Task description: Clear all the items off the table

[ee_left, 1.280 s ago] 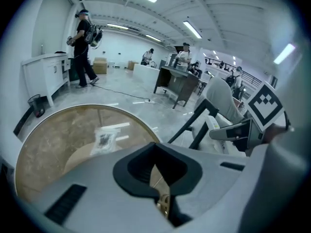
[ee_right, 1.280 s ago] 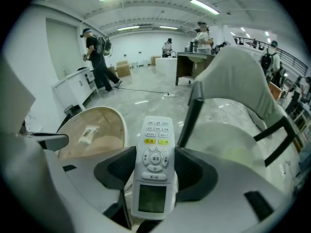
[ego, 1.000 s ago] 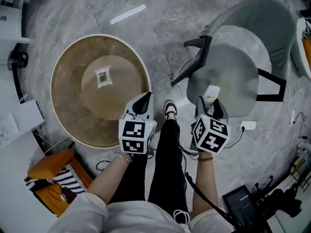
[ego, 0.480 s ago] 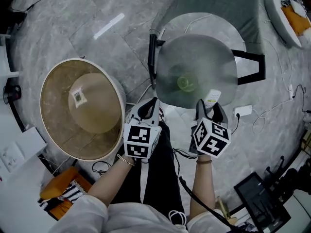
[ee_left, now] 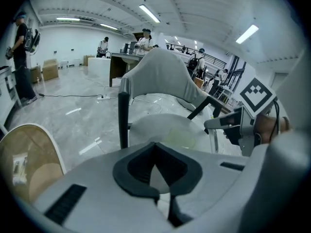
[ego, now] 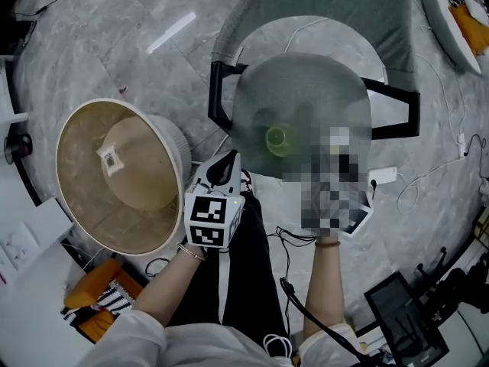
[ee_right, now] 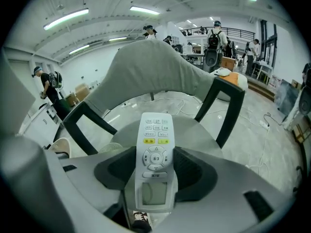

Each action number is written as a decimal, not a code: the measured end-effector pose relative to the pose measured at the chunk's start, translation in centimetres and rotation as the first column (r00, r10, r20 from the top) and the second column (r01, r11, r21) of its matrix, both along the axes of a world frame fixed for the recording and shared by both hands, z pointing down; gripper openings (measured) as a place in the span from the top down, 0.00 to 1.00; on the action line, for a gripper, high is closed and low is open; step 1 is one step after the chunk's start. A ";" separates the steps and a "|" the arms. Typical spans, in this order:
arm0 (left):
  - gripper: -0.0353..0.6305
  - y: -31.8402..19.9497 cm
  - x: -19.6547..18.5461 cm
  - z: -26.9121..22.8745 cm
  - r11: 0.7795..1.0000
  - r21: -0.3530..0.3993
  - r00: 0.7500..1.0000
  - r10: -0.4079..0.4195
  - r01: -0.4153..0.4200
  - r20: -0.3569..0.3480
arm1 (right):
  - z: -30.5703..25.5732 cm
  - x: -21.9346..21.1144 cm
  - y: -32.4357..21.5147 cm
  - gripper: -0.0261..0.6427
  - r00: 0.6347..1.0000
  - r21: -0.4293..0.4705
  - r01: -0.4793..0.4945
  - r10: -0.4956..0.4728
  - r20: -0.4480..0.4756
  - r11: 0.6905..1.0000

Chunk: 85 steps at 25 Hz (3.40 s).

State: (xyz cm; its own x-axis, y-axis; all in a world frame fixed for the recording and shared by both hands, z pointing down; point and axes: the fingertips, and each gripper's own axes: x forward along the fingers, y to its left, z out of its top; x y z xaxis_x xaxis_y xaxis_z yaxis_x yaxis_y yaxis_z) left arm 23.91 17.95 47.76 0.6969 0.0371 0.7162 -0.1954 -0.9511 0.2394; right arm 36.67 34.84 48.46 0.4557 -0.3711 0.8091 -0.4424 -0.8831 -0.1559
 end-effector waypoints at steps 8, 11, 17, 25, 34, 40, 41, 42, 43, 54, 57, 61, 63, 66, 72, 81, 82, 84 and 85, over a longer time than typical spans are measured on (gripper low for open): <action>0.94 -2.0 0.3 2.9 0.999 0.014 0.998 -0.043 0.042 0.044 | 5.7 2.0 -1.2 0.57 0.994 -0.039 0.072 -0.068 0.085 0.997; 0.94 -2.6 -0.2 3.7 0.998 0.012 0.996 -0.061 0.060 0.061 | 7.5 2.4 -1.5 0.57 0.990 -0.068 0.102 -0.095 0.102 0.992; 0.94 -3.5 -0.9 4.5 0.996 0.010 0.992 -0.086 0.086 0.089 | 9.5 3.0 -2.2 0.57 0.983 -0.097 0.139 -0.125 0.132 0.986; 0.94 -4.4 -1.1 4.7 0.995 0.011 0.991 -0.103 0.103 0.086 | 10.9 4.0 -2.5 0.69 0.985 -0.124 0.136 -0.122 0.119 0.983; 0.94 -4.6 -2.2 4.2 0.993 0.007 0.990 -0.119 0.119 0.080 | 9.9 3.6 -2.5 0.65 0.986 -0.108 0.135 -0.122 0.115 0.985; 0.94 -5.1 -3.5 3.3 0.990 0.004 0.988 -0.143 0.143 0.060 | 7.6 3.0 -2.0 0.65 0.990 -0.117 0.124 -0.115 0.077 0.985; 0.94 -5.2 -3.8 3.0 0.989 0.003 0.987 -0.149 0.149 0.055 | 7.2 2.9 -1.9 0.65 0.991 -0.123 0.123 -0.115 0.067 0.985; 0.94 -5.4 -4.2 2.8 0.988 0.002 0.987 -0.154 0.154 0.050 | 6.6 2.7 -1.9 0.65 0.992 -0.128 0.119 -0.113 0.054 0.985; 0.94 -5.6 -4.6 2.5 0.987 0.002 0.986 -0.160 0.160 0.044 | 5.9 2.6 -1.9 0.65 0.993 -0.130 0.113 -0.109 0.040 0.985; 0.94 -10.4 -12.1 -1.7 0.960 0.017 0.960 -0.281 0.281 -0.025 | -3.9 -1.8 -8.2 0.75 0.985 -0.052 0.104 -0.110 -0.135 0.993; 0.94 -12.8 -15.8 -2.7 0.938 0.020 0.938 -0.346 0.347 -0.031 | -5.6 -4.9 -11.6 0.86 0.969 -0.069 0.148 -0.158 -0.188 0.987; 0.94 -16.5 -21.1 -3.5 0.887 0.025 0.887 -0.460 0.461 -0.042 | -7.5 -10.0 -17.4 0.90 0.941 -0.043 0.248 -0.251 -0.227 0.968; 0.94 -18.5 -23.9 -3.8 0.855 0.026 0.855 -0.517 0.519 -0.048 | -8.3 -12.9 -20.7 0.92 0.922 -0.017 0.311 -0.306 -0.238 0.950; 0.94 -21.2 -28.1 -4.1 0.799 0.025 0.798 -0.599 0.601 -0.058 | -8.7 -17.8 -25.7 0.92 0.873 0.007 0.436 -0.420 -0.247 0.900; 0.94 -25.5 -36.3 -4.3 0.685 0.032 0.685 -0.724 0.728 -0.082 | -7.6 -27.6 -35.1 0.92 0.742 0.004 0.652 -0.638 -0.206 0.758; 0.94 -27.6 -47.3 -3.4 0.488 0.028 0.489 -0.870 0.872 -0.059 | -7.2 -35.7 -42.3 0.92 0.609 -0.014 0.784 -0.772 -0.183 0.621; 0.94 -27.5 -47.7 -3.3 0.482 0.025 0.482 -0.874 0.876 -0.057 | -7.1 -36.1 -42.6 0.92 0.599 -0.022 0.790 -0.780 -0.180 0.612; 0.94 -27.5 -48.2 -3.1 0.479 0.020 0.479 -0.876 0.878 -0.059 | -6.7 -36.6 -43.1 0.92 0.589 -0.031 0.798 -0.789 -0.175 0.602; 0.94 -27.6 -48.3 -3.0 0.480 0.020 0.481 -0.875 0.877 -0.060 | -6.5 -36.8 -43.4 0.92 0.588 -0.031 0.798 -0.790 -0.173 0.601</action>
State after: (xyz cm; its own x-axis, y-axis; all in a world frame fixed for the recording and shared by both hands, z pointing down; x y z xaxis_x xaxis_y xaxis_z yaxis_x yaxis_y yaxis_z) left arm -24.36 -9.66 44.71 0.3759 -0.6364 0.6736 -0.9250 -0.3008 0.2320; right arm -0.14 -8.55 42.00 0.0755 -0.6801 0.7292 -0.9854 -0.1629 -0.0498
